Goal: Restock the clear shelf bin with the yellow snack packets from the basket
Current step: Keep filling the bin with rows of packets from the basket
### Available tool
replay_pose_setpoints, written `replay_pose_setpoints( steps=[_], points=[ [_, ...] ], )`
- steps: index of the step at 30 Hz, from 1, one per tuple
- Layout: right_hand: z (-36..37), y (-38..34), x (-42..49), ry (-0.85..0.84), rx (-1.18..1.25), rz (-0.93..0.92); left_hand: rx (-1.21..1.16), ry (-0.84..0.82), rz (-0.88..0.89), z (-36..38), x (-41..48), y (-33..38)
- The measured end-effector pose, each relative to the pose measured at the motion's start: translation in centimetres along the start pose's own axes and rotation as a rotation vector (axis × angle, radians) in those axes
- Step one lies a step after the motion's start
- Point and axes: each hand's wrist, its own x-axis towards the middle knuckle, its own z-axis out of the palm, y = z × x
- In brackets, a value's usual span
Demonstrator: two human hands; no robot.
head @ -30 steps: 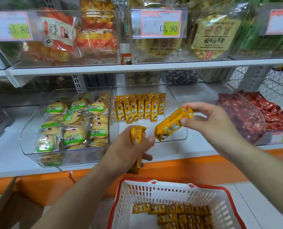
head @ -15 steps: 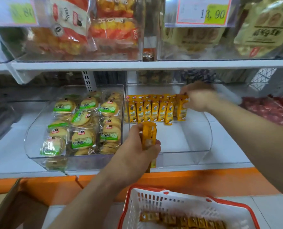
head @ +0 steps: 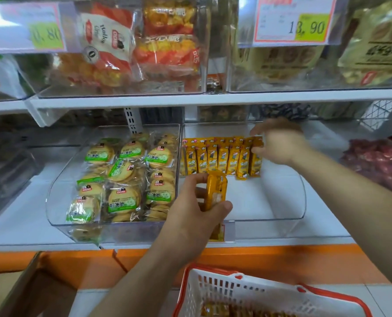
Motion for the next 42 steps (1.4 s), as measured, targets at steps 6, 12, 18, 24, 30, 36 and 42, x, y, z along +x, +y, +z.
replay_pose_setpoints(
  steps=[6,12,18,24,30,36,42],
  points=[
    [-4.0,-3.3,-11.8,-0.114,1.064,0.005,0.032,-0.037,0.008,2.2,-0.5,1.0],
    [-5.4,-3.3,-17.2,-0.146,1.052,0.068,0.081,-0.054,0.077,5.9,-2.2,2.0],
    [-5.8,-0.5,-18.8,-0.263,1.359,0.146,0.120,-0.036,0.181,7.2,-3.3,2.4],
    [-5.7,1.4,-19.8,-0.134,1.485,0.097,-0.020,-0.108,0.084,7.4,-3.6,2.6],
    [-5.4,1.5,-20.1,-0.099,1.501,0.178,-0.110,-0.104,0.021,7.9,-3.3,2.3],
    [-5.5,0.7,-19.8,-0.200,1.619,0.316,-0.118,0.048,0.116,8.4,-3.1,2.7],
    [-5.9,-0.8,-19.8,-0.461,1.377,0.155,-0.223,0.152,0.115,8.0,-3.1,3.6]
  ],
)
